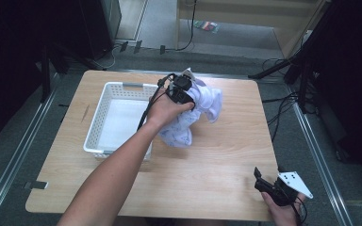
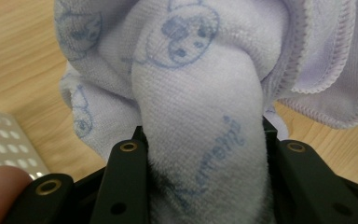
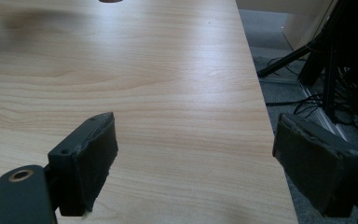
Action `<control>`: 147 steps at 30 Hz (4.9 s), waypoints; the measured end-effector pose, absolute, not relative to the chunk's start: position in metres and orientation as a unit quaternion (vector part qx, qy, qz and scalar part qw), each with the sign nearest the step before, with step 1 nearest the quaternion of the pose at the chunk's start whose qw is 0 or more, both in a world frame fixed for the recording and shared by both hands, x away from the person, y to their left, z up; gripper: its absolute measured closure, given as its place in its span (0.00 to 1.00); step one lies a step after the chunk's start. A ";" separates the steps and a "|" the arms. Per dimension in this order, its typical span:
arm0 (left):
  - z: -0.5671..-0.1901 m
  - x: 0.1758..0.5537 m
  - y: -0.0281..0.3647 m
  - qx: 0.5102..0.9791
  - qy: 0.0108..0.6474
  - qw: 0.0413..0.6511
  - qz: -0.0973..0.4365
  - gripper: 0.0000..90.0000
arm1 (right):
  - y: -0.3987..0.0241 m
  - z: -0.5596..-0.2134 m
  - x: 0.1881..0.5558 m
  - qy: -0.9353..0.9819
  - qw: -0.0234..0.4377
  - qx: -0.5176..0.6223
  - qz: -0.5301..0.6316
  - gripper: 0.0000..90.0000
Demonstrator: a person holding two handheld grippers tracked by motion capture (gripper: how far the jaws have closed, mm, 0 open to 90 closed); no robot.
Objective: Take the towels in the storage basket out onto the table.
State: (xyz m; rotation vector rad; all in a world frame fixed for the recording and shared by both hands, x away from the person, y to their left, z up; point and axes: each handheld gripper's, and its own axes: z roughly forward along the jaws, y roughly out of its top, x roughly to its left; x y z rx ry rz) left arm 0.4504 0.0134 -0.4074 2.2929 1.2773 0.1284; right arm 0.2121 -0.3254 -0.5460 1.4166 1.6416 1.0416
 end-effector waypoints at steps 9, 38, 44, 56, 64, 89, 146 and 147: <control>-0.440 0.452 0.002 0.843 0.474 0.254 0.024 0.69 | -0.326 -0.546 0.213 0.637 0.359 0.550 0.403 0.16; -0.443 0.440 0.003 0.843 0.475 0.247 0.049 0.00 | -0.325 -0.546 0.212 0.637 0.360 0.553 0.399 0.15; -0.431 0.436 0.016 0.836 0.483 0.253 0.057 0.00 | -0.326 -0.546 0.212 0.636 0.360 0.553 0.401 0.15; -0.409 0.429 0.053 0.822 0.500 0.261 0.081 0.00 | -0.327 -0.546 0.212 0.634 0.355 0.557 0.403 0.15; -0.397 0.423 0.083 0.813 0.508 0.269 0.092 0.00 | -0.328 -0.546 0.212 0.632 0.354 0.559 0.403 0.15; -0.396 0.401 0.180 0.778 0.552 0.277 0.118 0.00 | -0.329 -0.546 0.214 0.631 0.350 0.567 0.397 0.15; -0.452 0.252 0.314 0.695 0.597 0.354 0.188 0.00 | -0.327 -0.546 0.216 0.633 0.350 0.574 0.383 0.15; -0.453 0.250 0.315 0.694 0.596 0.357 0.189 0.00 | -0.327 -0.546 0.216 0.633 0.349 0.574 0.383 0.15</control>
